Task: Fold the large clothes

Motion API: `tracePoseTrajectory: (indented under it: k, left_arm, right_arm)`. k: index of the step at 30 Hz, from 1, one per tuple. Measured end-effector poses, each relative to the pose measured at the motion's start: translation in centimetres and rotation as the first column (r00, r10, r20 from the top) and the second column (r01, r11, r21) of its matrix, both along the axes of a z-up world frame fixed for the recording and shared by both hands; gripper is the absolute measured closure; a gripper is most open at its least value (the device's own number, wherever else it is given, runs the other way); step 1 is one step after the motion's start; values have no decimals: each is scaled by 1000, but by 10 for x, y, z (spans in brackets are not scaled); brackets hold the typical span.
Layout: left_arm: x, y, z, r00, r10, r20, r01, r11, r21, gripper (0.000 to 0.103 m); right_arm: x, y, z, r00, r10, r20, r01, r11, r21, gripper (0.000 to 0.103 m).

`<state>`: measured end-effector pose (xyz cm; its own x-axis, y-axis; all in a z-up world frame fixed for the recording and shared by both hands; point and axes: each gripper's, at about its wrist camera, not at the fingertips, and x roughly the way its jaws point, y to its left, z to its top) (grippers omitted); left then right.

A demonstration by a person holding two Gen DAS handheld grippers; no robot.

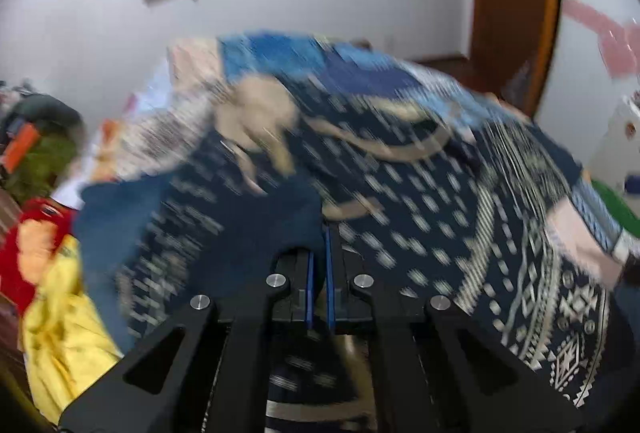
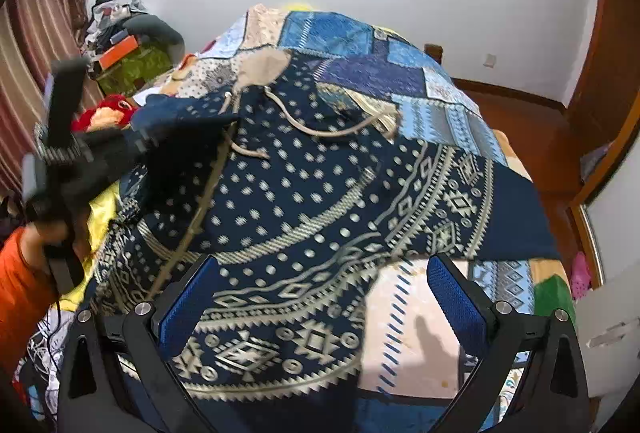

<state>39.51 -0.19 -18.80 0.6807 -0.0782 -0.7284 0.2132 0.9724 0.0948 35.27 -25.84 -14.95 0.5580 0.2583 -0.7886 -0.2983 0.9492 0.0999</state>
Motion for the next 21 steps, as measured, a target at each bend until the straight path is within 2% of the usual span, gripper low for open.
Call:
tracePoseTrajectory:
  k: [1, 4, 9, 11, 12, 13, 15, 17, 21]
  left_arm:
    - [0, -6, -11, 999, -16, -48, 15, 1000, -15, 99]
    - [-9, -20, -31, 992, -34, -123, 27, 998, -52, 99]
    - [-27, -15, -39, 978, -71, -196, 46, 990, -130, 98]
    - [-40, -3, -37, 976, -73, -204, 44, 989, -144, 92]
    - [-47, 5, -34, 976, -70, -205, 39, 988, -151, 80]
    - [-54, 16, -31, 979, -58, -197, 27, 988, -155, 61]
    - [-65, 35, -23, 987, -14, -161, -8, 990, -141, 41]
    - [-79, 61, -15, 993, 40, -114, -53, 993, -109, 41]
    - [-94, 118, -10, 983, 158, -90, -166, 983, -82, 40]
  right_arm:
    - [1, -2, -2, 1000, -1, -7, 1, 1000, -5, 0]
    - [1, -2, -7, 1000, 3, -20, -3, 1000, -30, 0]
    - [1, 16, -2, 999, 44, 7, -43, 996, -75, 0]
    - [2, 28, 4, 997, 69, 21, -67, 995, -77, 0]
    - [3, 37, 8, 996, 86, 33, -83, 993, -82, 0]
    - [3, 47, 12, 993, 105, 48, -101, 991, -91, 0]
    - [4, 71, 19, 986, 146, 77, -137, 984, -115, 0]
    - [5, 95, 24, 975, 195, 101, -181, 974, -137, 0]
    - [11, 161, 18, 945, 312, 96, -292, 940, -176, 0]
